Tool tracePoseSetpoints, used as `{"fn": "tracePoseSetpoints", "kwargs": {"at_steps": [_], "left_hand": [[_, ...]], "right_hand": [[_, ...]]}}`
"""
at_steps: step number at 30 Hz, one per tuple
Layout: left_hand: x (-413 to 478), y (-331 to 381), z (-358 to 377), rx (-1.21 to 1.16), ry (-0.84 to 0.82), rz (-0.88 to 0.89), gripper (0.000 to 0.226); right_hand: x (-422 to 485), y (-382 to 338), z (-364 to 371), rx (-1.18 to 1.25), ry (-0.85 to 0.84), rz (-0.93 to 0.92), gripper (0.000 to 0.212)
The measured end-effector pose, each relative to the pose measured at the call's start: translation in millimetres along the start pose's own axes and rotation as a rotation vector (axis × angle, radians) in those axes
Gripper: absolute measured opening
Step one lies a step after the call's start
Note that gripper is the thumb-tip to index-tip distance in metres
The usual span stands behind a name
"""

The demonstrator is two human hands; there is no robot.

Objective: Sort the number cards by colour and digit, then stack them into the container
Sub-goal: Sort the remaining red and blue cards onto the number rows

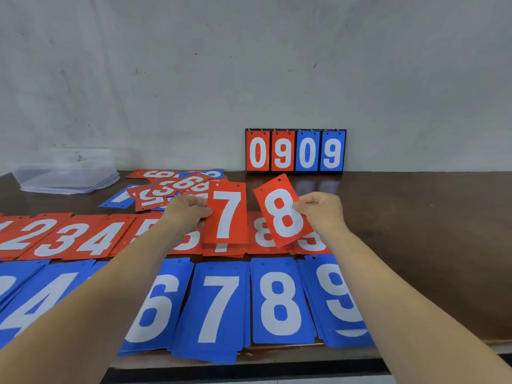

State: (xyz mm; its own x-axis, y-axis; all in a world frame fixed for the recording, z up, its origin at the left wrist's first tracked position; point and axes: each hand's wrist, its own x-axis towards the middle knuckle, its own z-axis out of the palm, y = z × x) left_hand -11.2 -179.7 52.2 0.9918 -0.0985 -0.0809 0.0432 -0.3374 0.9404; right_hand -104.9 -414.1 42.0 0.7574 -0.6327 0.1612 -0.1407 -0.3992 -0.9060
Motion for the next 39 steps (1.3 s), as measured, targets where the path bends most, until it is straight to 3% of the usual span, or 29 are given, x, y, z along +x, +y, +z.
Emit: {"fn": "tracePoseSetpoints", "kwargs": {"at_steps": [5, 12, 21, 29, 39], "left_hand": [[3.4, -12.9, -5.8, 0.102, 0.033, 0.005, 0.031], [15.4, -26.7, 5.7, 0.432, 0.120, 0.093, 0.037], [20.1, -35.1, 19.7, 0.901, 0.135, 0.240, 0.037], [20.8, -37.7, 20.6, 0.949, 0.140, 0.262, 0.041], [13.1, -33.8, -2.3, 0.887, 0.177, 0.315, 0.051]], "right_hand": [[5.8, 0.1, 7.9, -0.003, 0.013, 0.148, 0.020], [5.5, 7.0, 36.1, -0.123, -0.058, 0.128, 0.016], [7.0, 18.1, 51.3, -0.771, -0.004, -0.044, 0.016], [3.8, 18.9, 51.8, -0.870, -0.034, -0.124, 0.016], [-1.2, -0.7, 48.2, -0.729, 0.023, -0.142, 0.010]]}}
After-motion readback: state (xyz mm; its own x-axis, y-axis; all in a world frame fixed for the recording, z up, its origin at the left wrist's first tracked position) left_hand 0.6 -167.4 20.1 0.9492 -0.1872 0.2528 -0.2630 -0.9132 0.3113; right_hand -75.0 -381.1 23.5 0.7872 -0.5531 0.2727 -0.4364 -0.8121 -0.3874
